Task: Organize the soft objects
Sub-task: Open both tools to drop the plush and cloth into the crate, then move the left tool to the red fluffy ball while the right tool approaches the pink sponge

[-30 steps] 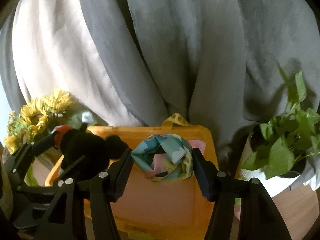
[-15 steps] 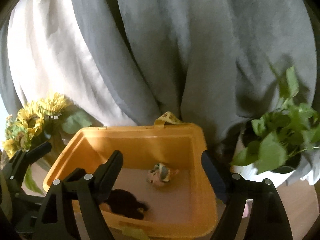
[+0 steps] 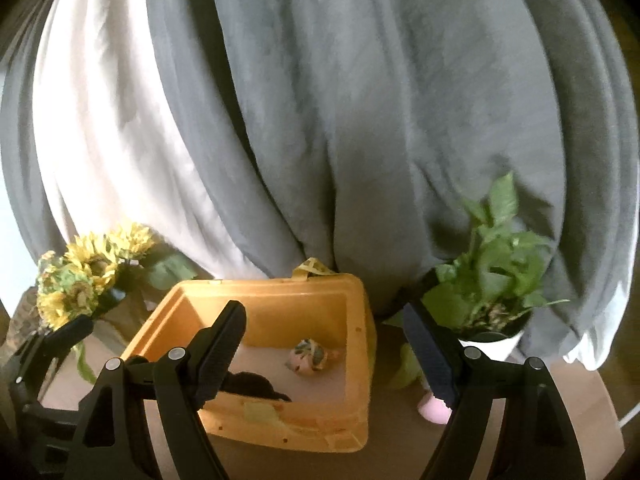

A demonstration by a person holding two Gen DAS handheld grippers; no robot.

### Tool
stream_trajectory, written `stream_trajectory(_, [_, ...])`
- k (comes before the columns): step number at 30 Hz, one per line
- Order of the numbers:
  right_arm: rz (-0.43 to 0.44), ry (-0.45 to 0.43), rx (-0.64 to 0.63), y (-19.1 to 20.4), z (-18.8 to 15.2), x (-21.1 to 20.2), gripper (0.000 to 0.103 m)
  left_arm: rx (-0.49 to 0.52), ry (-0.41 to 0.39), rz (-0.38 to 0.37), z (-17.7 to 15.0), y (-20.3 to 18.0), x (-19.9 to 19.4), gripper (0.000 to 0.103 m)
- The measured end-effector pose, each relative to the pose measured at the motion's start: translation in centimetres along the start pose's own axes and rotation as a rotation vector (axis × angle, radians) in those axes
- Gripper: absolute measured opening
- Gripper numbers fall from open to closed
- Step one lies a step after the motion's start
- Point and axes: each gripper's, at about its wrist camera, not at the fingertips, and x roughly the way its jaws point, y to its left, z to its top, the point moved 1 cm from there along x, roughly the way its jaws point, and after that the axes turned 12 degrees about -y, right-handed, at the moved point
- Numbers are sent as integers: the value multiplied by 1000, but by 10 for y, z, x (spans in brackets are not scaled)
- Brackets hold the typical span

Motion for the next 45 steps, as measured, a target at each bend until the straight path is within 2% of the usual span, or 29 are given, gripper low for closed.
stream_trajectory(9, [9, -10, -17, -21, -9, -45, 81, -39, 14, 57, -13, -35, -50, 102])
stream_trajectory(19, [48, 56, -28, -57, -35, -67, 81, -68, 66, 126, -42, -78, -76, 102])
stream_trajectory(23, [68, 82, -44, -70, -45, -67, 81, -104, 106, 133, -58, -95, -74, 102])
stream_trajectory(33, [120, 178, -77, -97, -77, -48, 81, -98, 203, 163, -97, -132, -61, 102])
stream_trajectory(45, [137, 282, -111, -120, -110, -13, 81, -137, 322, 216, -141, -146, -27, 102])
